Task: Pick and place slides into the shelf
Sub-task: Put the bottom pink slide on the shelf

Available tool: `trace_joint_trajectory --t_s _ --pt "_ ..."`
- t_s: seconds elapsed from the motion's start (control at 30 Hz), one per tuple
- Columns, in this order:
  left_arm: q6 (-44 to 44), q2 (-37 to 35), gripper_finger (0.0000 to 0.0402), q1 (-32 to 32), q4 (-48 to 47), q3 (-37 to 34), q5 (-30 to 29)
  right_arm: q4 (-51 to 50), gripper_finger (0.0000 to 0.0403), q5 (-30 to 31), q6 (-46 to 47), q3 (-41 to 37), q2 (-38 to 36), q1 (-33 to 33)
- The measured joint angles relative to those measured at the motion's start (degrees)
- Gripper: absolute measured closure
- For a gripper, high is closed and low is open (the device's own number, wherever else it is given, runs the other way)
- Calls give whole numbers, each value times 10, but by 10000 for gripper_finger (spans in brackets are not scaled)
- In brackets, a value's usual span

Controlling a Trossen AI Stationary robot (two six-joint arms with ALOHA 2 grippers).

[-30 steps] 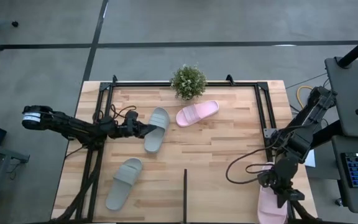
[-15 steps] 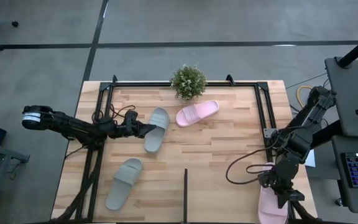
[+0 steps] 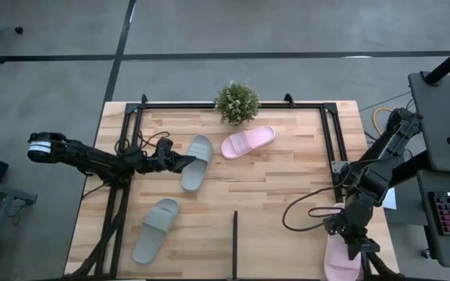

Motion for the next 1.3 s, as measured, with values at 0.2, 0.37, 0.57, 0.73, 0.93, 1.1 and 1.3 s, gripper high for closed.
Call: trace_joint_trajectory --t_s 0.2,0.37,0.57,0.73,0.93,1.1,1.3 --pt "0 0 402 0 0 0 7 -2 376 0 5 0 0 0" --pt "1 0 402 0 0 0 15 -2 375 0 9 0 0 0" --pt "6 0 402 0 0 0 16 -20 374 0 9 1 0 0" --pt "6 0 402 0 0 0 18 -33 374 9 9 2 -1 0" --pt "6 0 402 0 0 0 31 -35 364 13 12 2 -1 0" --pt "6 0 402 0 0 0 32 -43 332 17 18 2 -1 0" --pt "15 0 402 0 0 0 32 -53 308 21 25 3 -1 0"
